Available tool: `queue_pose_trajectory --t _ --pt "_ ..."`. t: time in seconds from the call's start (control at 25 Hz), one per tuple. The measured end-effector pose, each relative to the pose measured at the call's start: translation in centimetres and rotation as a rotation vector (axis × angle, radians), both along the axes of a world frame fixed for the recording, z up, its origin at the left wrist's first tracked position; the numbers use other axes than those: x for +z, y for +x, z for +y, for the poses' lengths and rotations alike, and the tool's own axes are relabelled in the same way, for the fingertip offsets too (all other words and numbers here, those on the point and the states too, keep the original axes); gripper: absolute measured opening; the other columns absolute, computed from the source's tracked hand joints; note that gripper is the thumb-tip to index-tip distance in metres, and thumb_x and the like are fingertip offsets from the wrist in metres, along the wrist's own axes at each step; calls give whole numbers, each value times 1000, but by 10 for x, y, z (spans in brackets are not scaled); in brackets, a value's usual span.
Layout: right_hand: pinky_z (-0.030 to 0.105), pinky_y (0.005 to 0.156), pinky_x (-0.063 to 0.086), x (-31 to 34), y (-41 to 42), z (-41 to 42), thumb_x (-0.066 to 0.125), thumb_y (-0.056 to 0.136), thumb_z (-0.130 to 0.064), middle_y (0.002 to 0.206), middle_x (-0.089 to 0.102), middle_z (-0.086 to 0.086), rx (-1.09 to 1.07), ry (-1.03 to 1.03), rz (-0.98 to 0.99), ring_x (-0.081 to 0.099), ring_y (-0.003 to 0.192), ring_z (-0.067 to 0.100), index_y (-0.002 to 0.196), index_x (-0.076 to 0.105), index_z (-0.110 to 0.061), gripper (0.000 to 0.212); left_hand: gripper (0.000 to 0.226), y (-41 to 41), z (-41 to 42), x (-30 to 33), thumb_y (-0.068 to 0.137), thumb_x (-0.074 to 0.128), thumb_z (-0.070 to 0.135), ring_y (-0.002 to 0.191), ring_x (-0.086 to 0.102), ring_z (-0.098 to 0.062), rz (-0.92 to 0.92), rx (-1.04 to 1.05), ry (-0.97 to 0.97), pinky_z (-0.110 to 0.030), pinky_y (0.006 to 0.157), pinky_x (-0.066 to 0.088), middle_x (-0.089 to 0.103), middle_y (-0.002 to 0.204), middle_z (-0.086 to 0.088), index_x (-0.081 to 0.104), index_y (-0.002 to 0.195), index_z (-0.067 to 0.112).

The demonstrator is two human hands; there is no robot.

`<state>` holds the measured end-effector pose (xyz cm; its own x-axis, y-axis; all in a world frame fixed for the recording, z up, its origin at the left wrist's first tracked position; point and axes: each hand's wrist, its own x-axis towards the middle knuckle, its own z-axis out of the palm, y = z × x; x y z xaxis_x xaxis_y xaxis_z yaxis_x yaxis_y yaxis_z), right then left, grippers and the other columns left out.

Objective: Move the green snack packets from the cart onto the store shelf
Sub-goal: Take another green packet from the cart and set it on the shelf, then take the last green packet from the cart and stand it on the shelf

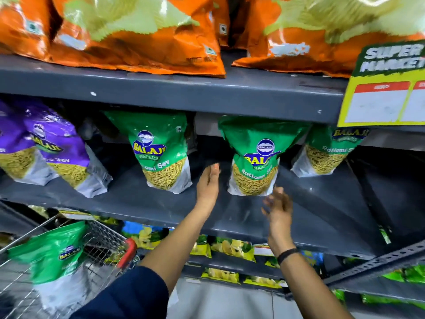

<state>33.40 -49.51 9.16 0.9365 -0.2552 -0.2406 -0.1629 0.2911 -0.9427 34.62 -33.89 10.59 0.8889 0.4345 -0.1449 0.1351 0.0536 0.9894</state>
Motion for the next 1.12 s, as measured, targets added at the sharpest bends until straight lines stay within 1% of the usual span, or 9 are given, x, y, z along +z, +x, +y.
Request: queue_pose_trajectory --t 0.08,0.16,0.48,0.64,0.72,0.8,0.92,1.0,1.12 --pt "16 44 38 -3 -9 13 40 96 -22 68 47 -1 -53 -41 -18 50 42 -3 75 46 -26 22 39 -20 23 -4 96 32 30 76 64 -1 -72 26 50 -24 78 52 66 100 -17 57 111 3" --pt "10 37 35 -6 -22 47 39 97 -23 66 46 0 -14 -60 -17 48 37 -3 72 44 -25 25 39 -46 60 -11 97 31 23 57 62 3 -99 84 77 -13 59 48 67 78 -13 60 97 -2" --pt "10 40 37 -41 -112 295 37 97 -26 72 52 -4 513 -178 83 50 39 -4 99 51 -16 17 41 -208 288 -76 97 30 27 47 59 1 71 476 -9 -10 48 44 67 48 9 62 75 15" --pt "22 51 38 -74 -156 416 38 96 -23 74 48 -3 859 -193 312 51 50 1 79 49 -23 20 33 -296 380 -123 96 37 26 52 62 -1 320 650 -10 -26 57 47 70 54 4 59 74 16" --pt "26 63 36 -85 -160 451 38 96 -25 74 45 -3 1009 -235 440 46 65 9 77 47 -21 21 31 -316 408 -139 93 43 28 81 67 -28 530 618 115 -41 70 43 69 78 -24 61 82 5" --pt "25 62 34 -101 -155 484 40 96 -25 77 47 0 1089 -301 512 41 67 11 83 51 -19 18 42 -321 441 -157 87 50 36 94 61 -45 711 536 161 -46 76 46 63 94 -38 59 86 -5" --pt "24 61 37 -130 -137 524 50 90 -22 101 62 7 1104 -414 501 52 74 18 102 59 -7 20 46 -306 475 -178 81 54 36 102 60 -45 793 411 42 -48 85 50 61 109 -36 58 99 -6" --pt "23 61 38 -152 -126 536 58 85 -26 98 63 6 1119 -458 495 55 82 19 97 59 -12 18 53 -292 477 -184 76 65 30 112 56 -39 779 429 -47 -43 95 48 59 121 -27 51 115 -3" --pt "25 66 39 -168 -127 550 60 85 -15 92 59 1 1031 -338 515 53 84 16 86 51 -19 10 59 -283 468 -196 75 69 23 110 57 -38 748 486 34 -39 89 46 61 119 -24 40 121 1"
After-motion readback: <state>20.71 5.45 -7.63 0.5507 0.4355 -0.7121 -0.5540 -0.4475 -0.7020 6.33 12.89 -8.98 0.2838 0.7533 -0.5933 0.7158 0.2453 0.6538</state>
